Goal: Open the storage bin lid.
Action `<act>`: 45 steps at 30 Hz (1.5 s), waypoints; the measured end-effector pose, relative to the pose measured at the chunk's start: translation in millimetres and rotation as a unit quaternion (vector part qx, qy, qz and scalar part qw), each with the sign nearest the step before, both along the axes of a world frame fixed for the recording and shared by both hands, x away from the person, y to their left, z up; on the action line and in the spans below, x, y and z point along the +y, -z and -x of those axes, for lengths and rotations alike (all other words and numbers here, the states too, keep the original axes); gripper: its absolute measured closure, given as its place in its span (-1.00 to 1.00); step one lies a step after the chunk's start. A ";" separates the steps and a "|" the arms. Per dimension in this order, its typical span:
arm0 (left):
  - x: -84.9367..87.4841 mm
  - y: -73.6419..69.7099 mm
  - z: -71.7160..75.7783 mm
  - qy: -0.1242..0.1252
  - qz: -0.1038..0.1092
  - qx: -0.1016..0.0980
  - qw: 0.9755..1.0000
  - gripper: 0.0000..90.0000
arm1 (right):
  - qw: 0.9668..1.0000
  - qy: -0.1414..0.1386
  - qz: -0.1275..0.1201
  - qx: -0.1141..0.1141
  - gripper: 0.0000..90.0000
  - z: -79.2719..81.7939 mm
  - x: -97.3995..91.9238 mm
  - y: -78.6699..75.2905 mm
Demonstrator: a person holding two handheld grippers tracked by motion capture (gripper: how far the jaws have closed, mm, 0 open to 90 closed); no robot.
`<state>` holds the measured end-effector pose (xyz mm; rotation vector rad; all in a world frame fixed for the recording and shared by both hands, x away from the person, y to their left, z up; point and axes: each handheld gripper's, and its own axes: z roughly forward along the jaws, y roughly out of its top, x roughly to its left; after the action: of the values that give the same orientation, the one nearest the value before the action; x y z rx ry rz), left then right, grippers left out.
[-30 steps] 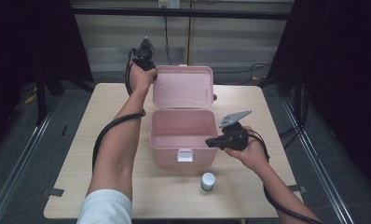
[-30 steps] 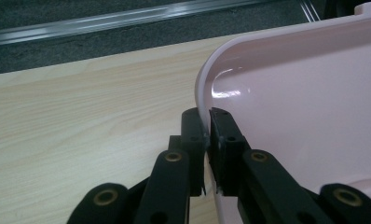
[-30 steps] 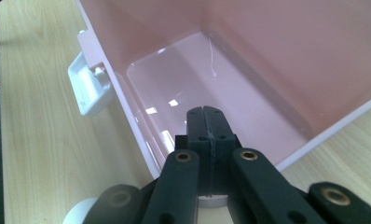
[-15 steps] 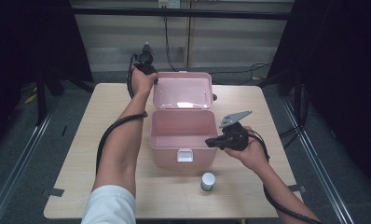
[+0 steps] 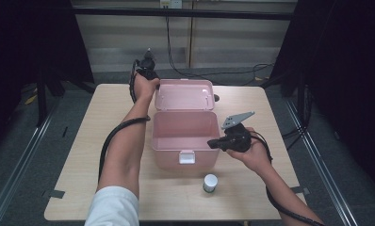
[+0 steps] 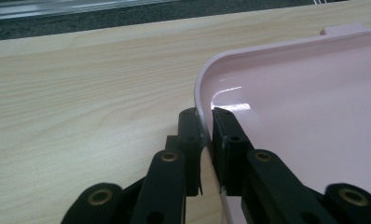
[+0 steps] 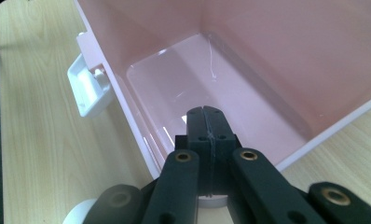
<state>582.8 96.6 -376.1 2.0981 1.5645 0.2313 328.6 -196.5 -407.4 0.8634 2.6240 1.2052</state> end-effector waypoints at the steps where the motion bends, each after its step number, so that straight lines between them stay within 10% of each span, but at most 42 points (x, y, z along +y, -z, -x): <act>1: 0.3 0.2 0.2 0.002 -0.001 0.000 1.000 0.82 | 1.000 -0.001 0.000 0.000 1.00 -0.1 0.0 0.0; 18: 1.5 4.2 5.3 0.007 -0.006 -0.007 1.000 0.79 | 1.000 0.001 0.002 -0.002 1.00 0.3 0.1 -0.1; 45: 27.7 -18.9 56.5 0.034 0.016 -0.021 0.999 -0.15 | 1.000 0.012 0.022 -0.001 1.00 0.8 4.7 -3.0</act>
<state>526.4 124.3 -357.2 2.1036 1.4616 0.2240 327.7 -191.8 -404.4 0.8825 2.6201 1.1372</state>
